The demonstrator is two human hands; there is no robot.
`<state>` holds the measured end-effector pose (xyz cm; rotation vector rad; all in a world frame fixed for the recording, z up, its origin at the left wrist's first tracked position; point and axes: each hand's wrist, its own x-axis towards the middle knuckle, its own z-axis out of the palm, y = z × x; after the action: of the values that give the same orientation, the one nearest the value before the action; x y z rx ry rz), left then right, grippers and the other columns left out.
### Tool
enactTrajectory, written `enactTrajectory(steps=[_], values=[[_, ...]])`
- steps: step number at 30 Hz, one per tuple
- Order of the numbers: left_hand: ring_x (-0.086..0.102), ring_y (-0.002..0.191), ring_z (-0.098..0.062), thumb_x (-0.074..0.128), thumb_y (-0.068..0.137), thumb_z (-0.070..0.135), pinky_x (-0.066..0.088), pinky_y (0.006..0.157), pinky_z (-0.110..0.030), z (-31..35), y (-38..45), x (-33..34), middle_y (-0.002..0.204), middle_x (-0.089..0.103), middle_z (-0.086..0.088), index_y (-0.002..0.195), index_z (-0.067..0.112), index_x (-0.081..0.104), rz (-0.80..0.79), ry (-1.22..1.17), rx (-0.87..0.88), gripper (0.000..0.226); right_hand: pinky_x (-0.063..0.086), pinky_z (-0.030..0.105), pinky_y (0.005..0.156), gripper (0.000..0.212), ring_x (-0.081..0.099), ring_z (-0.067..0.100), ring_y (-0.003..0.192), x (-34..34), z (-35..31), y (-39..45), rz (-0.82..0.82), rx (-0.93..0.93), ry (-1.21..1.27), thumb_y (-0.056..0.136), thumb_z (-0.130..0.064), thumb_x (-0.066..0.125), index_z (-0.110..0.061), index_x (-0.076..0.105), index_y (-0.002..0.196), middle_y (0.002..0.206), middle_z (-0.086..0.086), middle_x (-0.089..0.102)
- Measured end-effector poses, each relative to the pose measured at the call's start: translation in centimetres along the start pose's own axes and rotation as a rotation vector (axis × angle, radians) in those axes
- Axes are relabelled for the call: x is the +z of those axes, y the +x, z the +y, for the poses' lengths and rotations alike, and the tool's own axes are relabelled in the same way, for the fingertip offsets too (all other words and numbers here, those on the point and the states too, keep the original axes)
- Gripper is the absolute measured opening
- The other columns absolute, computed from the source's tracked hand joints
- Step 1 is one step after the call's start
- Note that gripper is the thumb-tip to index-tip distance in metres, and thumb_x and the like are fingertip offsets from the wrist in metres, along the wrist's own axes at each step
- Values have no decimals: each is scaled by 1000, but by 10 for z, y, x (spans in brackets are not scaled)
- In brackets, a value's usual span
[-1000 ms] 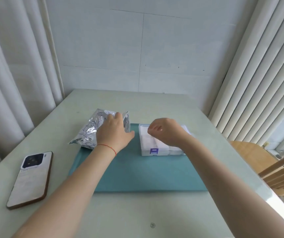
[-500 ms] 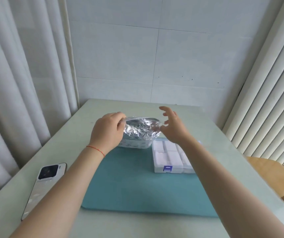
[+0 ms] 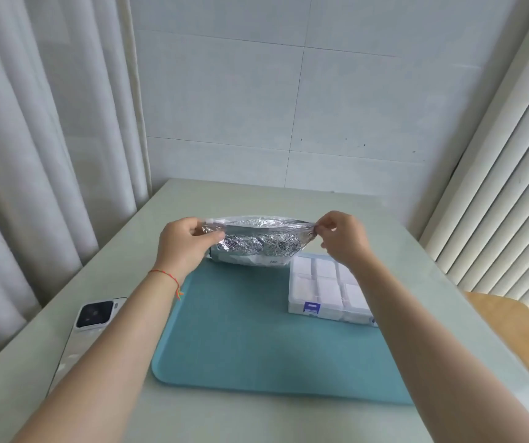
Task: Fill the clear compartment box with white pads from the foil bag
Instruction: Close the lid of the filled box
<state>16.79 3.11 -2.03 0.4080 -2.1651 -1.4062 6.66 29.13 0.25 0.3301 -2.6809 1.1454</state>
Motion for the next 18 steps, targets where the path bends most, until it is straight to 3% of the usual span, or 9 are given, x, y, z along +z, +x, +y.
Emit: enactTrajectory(steps=[3, 6, 10, 12, 15, 18], values=[[62, 59, -19, 75, 82, 12, 58, 65, -33, 7, -4, 3, 72, 65, -7, 78, 6, 70, -25, -147, -26, 9, 44, 29, 82, 22, 58, 27, 104, -1, -9, -3, 10, -26, -266, 90, -9, 53, -14, 72, 100, 112, 10, 64], [66, 53, -13, 75, 82, 12, 57, 76, -51, 19, -9, 10, 69, 68, -10, 81, -6, 67, -63, -160, 15, 20, 40, 37, 103, 29, 52, 22, 119, -6, -38, -16, 37, -256, -275, 92, -19, 57, -16, 65, 120, 128, 5, 56], [70, 58, -13, 72, 85, 13, 57, 71, -35, 41, -25, 24, 72, 72, -6, 75, 12, 71, -158, -56, 152, 10, 45, 27, 96, 24, 61, 9, 104, 1, -86, -41, -133, -567, 16, 90, -27, 65, -21, 68, 114, 112, -4, 66], [71, 62, -11, 64, 89, 12, 55, 69, -26, 48, -29, 27, 79, 74, -4, 80, 22, 71, -175, -5, 220, 15, 48, 33, 91, 14, 62, 8, 94, 10, -94, -45, -133, -617, 24, 90, -27, 65, -24, 70, 102, 98, -9, 67], [72, 68, -14, 61, 93, 17, 49, 60, -14, 51, -31, 27, 81, 72, -10, 85, 10, 66, -166, -54, 210, 11, 49, 42, 86, 8, 62, 12, 85, 14, -95, -40, -89, -595, 32, 87, -16, 62, -18, 70, 88, 84, -10, 64], [72, 73, -18, 60, 93, 10, 44, 55, -7, 49, -31, 26, 81, 70, -15, 78, 8, 59, -141, -97, 189, 15, 46, 46, 88, 6, 60, 19, 91, 19, -96, -40, -91, -615, -36, 86, -15, 62, -18, 67, 88, 86, -7, 63]])
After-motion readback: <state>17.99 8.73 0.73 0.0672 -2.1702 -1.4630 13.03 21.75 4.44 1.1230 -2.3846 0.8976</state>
